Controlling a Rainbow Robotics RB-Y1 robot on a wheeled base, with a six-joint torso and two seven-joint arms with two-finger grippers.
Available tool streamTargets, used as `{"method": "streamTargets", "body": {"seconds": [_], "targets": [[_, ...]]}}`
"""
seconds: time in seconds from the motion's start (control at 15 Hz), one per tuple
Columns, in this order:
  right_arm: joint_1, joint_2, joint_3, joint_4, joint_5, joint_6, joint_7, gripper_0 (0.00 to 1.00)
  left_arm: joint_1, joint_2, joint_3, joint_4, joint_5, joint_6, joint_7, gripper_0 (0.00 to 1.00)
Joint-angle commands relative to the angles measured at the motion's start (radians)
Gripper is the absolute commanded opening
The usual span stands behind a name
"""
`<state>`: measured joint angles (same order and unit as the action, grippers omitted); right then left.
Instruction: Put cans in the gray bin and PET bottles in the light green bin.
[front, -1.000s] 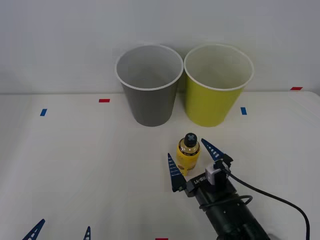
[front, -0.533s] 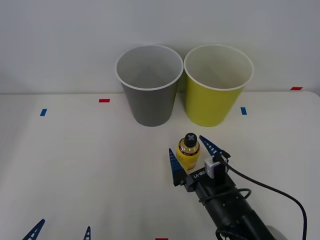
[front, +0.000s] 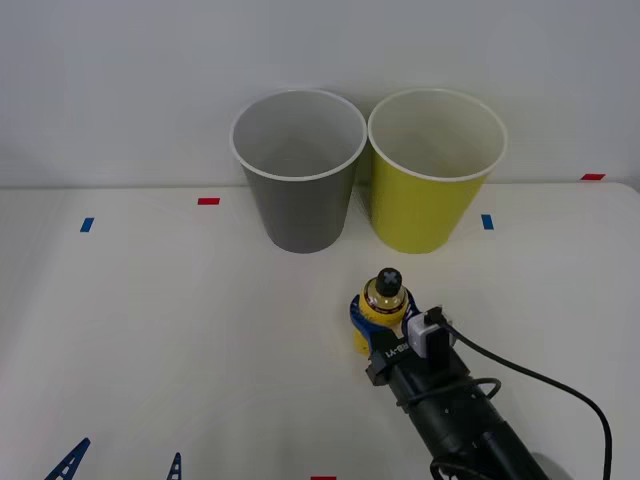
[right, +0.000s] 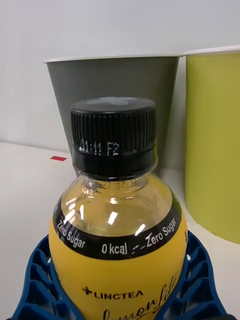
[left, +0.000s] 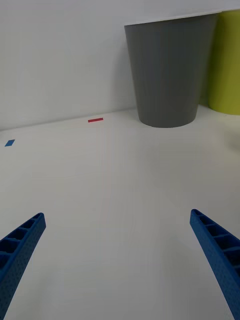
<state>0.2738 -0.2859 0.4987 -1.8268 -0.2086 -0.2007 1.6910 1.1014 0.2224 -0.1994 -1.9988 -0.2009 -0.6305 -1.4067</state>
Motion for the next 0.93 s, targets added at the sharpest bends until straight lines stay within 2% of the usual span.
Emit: {"method": "streamTargets", "body": {"seconds": [0.07,0.2,0.4,0.6,0.67,0.8,0.93], "targets": [[0.002,-0.001,0.004,-0.008,0.000,0.001,-0.002,0.01,0.000,0.000,0.000,0.000,0.000,0.000,0.000,1.00],[0.011,-0.012,0.001,-0.068,-0.006,0.076,-0.005,0.00,0.000,0.000,0.000,0.000,0.000,0.000,0.000,1.00],[0.039,-0.027,-0.032,-0.270,-0.012,0.311,-0.013,0.00,0.000,0.000,0.000,0.000,0.000,0.000,0.000,1.00],[0.038,-0.033,-0.080,-0.503,-0.011,0.635,-0.039,0.00,0.000,0.000,0.000,0.000,0.000,0.000,0.000,1.00],[0.030,-0.033,-0.092,-0.580,-0.003,0.741,-0.085,0.00,0.000,0.000,0.000,0.000,0.000,0.000,0.000,1.00],[-0.012,-0.035,-0.101,-0.663,0.008,0.874,-0.177,0.00,0.000,0.000,0.000,0.000,0.000,0.000,0.000,1.00],[-0.073,-0.036,-0.111,-0.680,0.014,0.902,-0.258,0.00,0.000,0.000,0.000,0.000,0.000,0.000,0.000,1.00]]}}
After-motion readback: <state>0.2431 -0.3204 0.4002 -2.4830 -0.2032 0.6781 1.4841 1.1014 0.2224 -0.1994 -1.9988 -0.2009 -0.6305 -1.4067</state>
